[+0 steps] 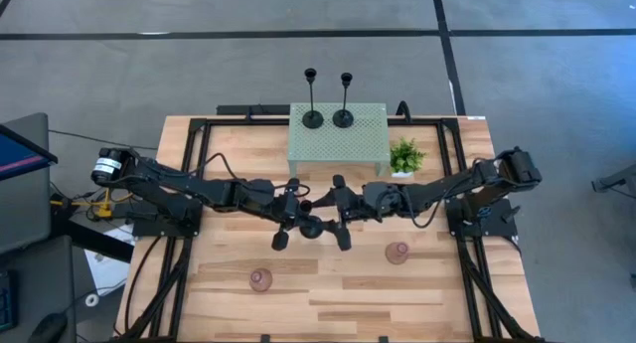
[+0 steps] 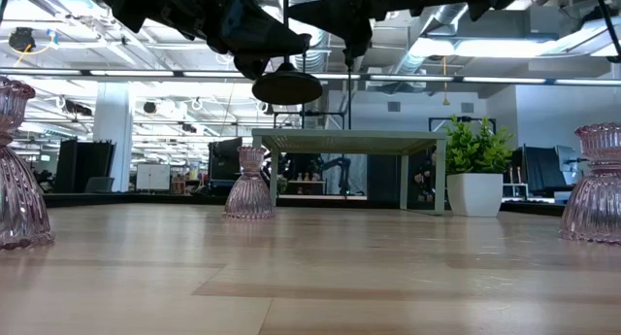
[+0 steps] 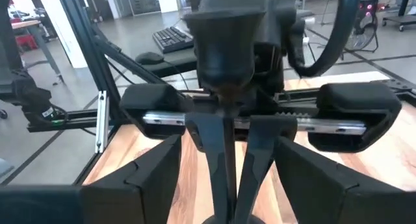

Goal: Pick & Place candle stick holders
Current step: Put the black candle holder on the shelf aligned with the black candle holders

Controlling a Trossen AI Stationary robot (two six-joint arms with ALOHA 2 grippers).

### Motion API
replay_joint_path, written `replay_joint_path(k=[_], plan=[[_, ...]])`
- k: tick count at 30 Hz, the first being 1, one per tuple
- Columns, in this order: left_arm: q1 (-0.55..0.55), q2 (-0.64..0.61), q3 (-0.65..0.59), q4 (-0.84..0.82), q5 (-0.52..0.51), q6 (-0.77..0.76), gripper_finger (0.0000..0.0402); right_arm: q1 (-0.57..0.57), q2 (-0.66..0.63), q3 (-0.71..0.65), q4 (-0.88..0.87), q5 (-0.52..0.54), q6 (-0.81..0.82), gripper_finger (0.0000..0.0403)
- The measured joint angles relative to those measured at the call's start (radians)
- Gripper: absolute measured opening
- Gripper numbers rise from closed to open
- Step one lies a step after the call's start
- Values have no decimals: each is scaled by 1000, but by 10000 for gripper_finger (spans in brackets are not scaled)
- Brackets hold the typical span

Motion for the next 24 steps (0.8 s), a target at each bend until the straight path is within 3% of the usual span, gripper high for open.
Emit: replay_joint_path(k=[24], plan=[[0, 0, 0, 58, 1, 0, 15, 0, 0, 0, 53, -1, -8, 153]])
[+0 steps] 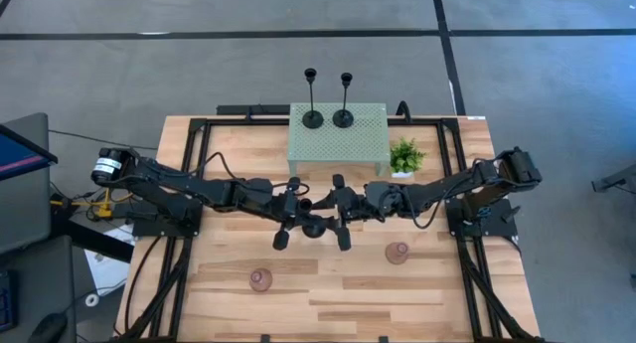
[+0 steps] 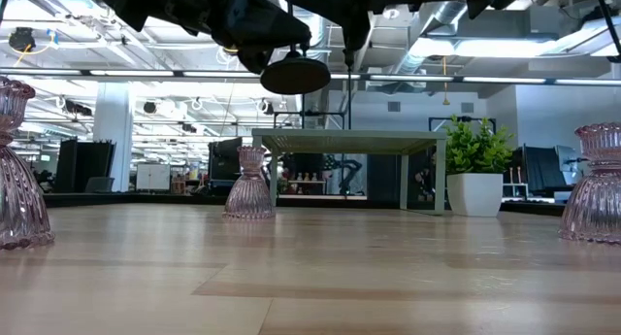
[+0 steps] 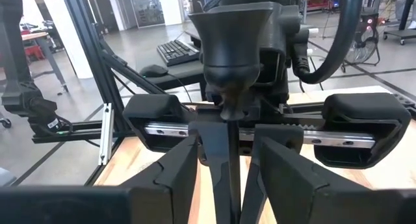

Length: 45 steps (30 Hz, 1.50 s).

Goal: Pick & Place candle stick holders
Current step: Put the black candle holder on the shelf aligned with the black candle holders

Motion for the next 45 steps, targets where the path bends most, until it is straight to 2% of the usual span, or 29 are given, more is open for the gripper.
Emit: replay_joint_path(k=[8, 17, 28, 36, 45], plan=[[0, 2, 0, 25, 0, 0, 15, 0, 0, 0, 12, 0, -1, 141], [0, 72, -1, 100, 0, 0, 15, 0, 0, 0, 36, 0, -3, 117], [0, 39, -1, 104, 0, 0, 15, 2, 0, 0, 16, 0, -3, 71], [0, 39, -1, 106, 3, -2, 23, 2, 0, 0, 14, 1, -47, 10], [0, 13, 0, 109, -2, 0, 44, 4, -3, 0, 16, 32, -95, 5]])
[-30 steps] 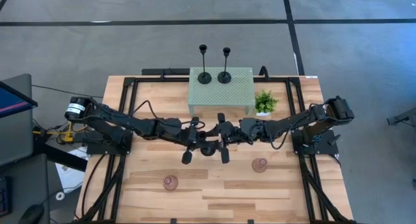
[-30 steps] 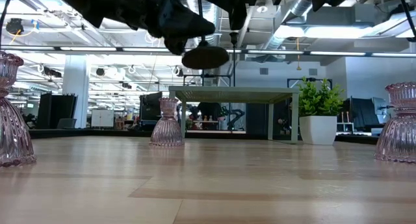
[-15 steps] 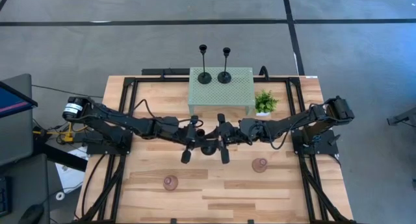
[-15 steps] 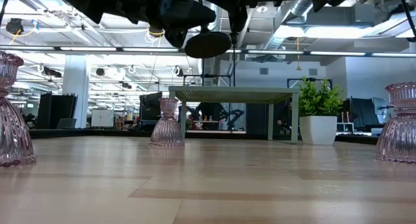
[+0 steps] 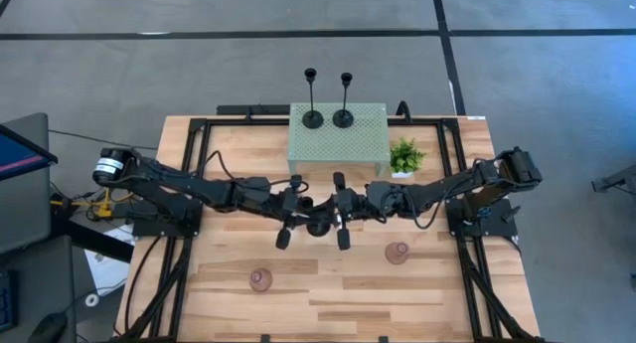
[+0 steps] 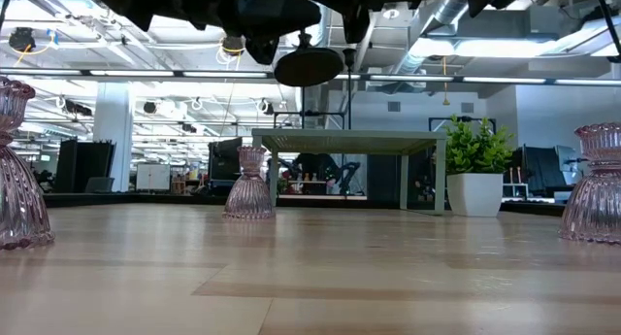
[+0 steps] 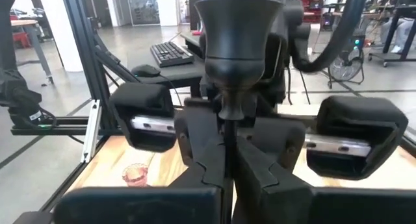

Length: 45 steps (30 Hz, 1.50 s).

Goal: Pick & Place candle stick holders
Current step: Put the black candle holder on the shelf aligned with the black candle holders

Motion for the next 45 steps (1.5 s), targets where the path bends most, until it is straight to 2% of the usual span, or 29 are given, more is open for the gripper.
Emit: replay_joint_path(k=[4, 9, 15, 21, 28, 31, 37, 45], plan=[[0, -37, 0, -18, 0, 0, 43, 0, 0, 0, -3, 1, -6, 4], [6, -118, 0, -162, -8, 0, 42, 0, -17, -1, -65, 31, -25, 2], [5, -217, 0, -287, -5, 0, 37, 7, -119, -1, -211, 166, -48, 1], [5, -284, -10, -333, -5, 0, 22, 44, -266, -7, -366, 354, -101, 1], [-4, -396, -121, -344, -6, 0, 5, 28, -423, -111, -364, 472, -133, 0], [-12, -461, -170, -344, -6, -1, 7, -16, -490, -192, -314, 497, -128, 0], [-13, -556, -223, -332, -6, -29, 5, -182, -584, -367, -70, 487, -134, 0], [-14, -590, -249, -334, -6, -38, 5, -456, -561, -417, 17, 356, -59, 0]])
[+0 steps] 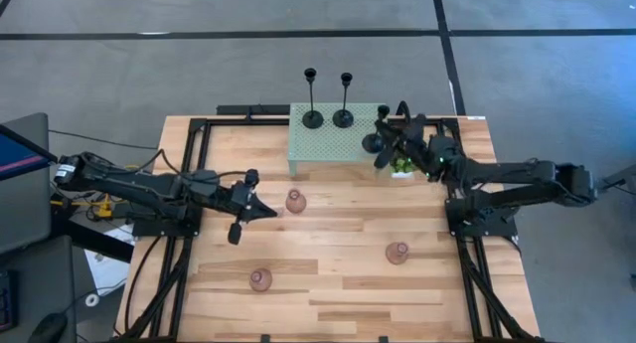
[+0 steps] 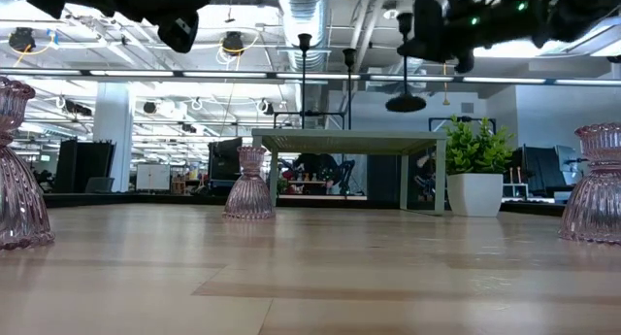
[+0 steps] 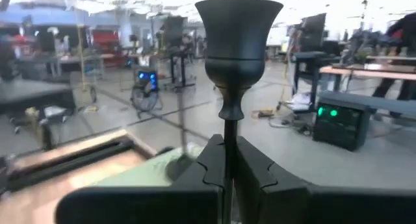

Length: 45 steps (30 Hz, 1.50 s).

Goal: Pick & Place candle stick holders
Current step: Put the black candle holder on the shelf aligned with the black candle holders

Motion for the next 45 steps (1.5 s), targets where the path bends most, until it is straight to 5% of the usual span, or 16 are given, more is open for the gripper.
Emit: replay_joint_path(k=[13, 29, 45], plan=[[0, 0, 0, 1, 0, 0, 5, -249, 188, 9, 171, -179, 91, 0], [0, 0, 0, 8, 0, 0, 6, -322, 383, 120, 184, -177, 34, 0], [-1, 1, 1, 7, 0, 0, 6, -366, 397, 123, 193, -175, 22, 0]])
